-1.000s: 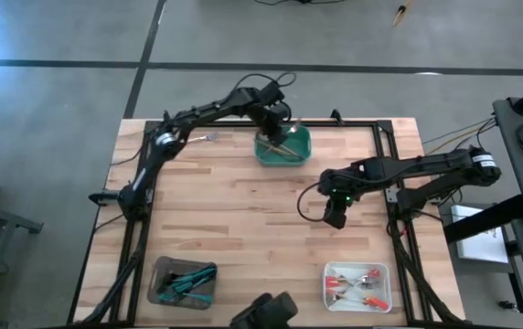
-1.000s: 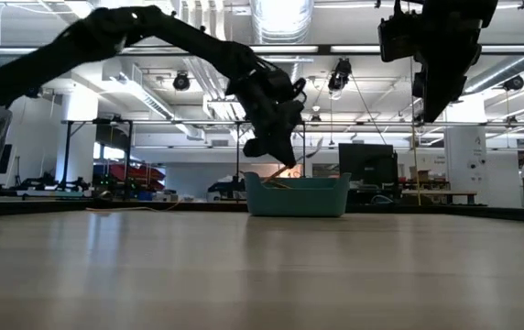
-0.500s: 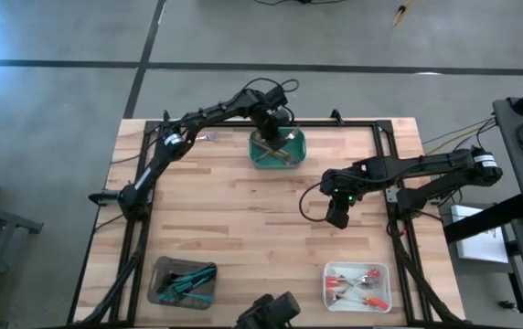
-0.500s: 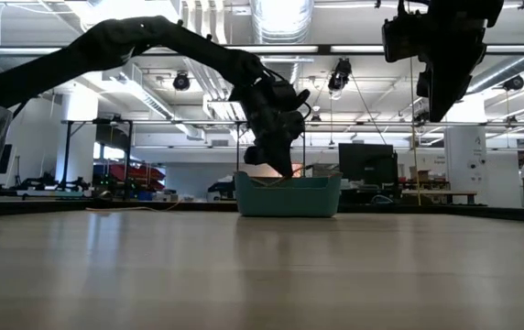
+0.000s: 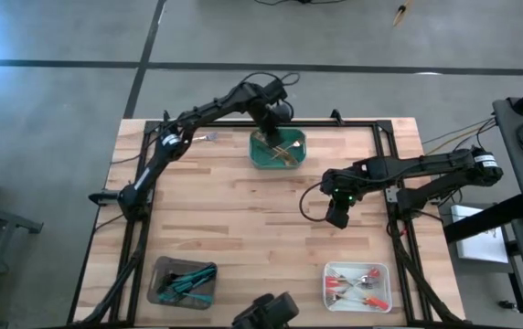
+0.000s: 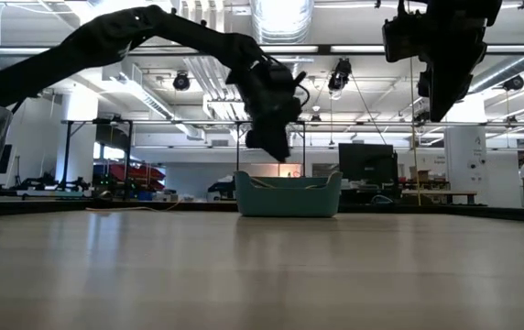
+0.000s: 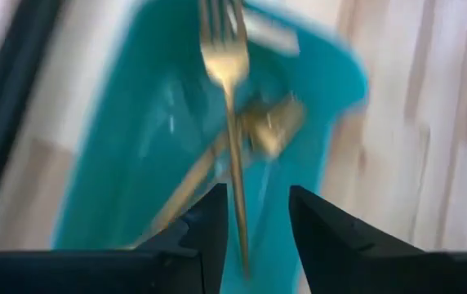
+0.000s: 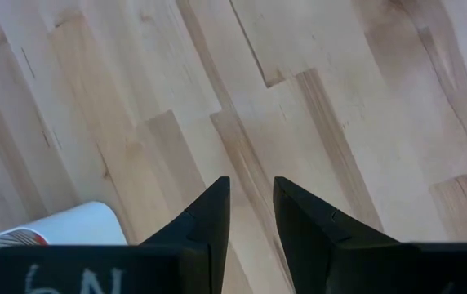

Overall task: Sort silverware by color (type)
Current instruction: Put the orange fork into the white bin

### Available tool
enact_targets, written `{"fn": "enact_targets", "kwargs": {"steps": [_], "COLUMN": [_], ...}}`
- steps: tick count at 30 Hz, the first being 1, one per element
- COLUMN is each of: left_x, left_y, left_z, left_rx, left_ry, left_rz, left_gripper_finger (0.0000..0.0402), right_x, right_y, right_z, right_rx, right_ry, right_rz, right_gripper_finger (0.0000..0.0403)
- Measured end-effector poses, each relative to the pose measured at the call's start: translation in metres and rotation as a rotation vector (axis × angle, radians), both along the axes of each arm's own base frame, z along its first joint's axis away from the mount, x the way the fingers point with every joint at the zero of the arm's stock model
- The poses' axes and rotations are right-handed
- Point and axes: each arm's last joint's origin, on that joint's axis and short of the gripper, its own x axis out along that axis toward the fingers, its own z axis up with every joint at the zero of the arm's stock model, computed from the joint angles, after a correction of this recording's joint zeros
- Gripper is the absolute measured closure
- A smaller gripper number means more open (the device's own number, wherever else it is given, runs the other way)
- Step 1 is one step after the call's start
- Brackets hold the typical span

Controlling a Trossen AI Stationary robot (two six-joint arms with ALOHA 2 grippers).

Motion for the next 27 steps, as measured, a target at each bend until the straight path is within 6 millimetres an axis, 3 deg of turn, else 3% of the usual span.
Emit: {"fn": "enact_targets", "kwargs": {"steps": [4, 12, 22, 27], "left_x": [-0.016, -0.036, -0.067, -0.09], "left_y": [-0.008, -0.005, 0.018, 0.01], "left_z": [-0.001, -0.001, 0.0, 0.014], "left_rx": [0.001, 0.117, 0.038, 0.016], "left_ry": [0.165, 0.412, 0.498, 0.507], "left_rz": [-0.067, -0.023, 0.076, 0.094], "left_gripper_finger": [0.0286, 0.0288, 0.0288, 0.0288], "right_x": [0.0, 0.0, -0.002, -0.002], "right_y": [0.0, 0.001, 0.01, 0.011], "right_z": [0.0, 0.0, -0.003, -0.004], "right_rx": [0.0, 0.01, 0.034, 0.037], "right_ry": [-0.001, 0.002, 0.024, 0.024], "right_rz": [0.0, -0.027, -0.054, -0.058], "right_gripper_finger": [0.0314, 0.0314, 0.0314, 0.0314]}}
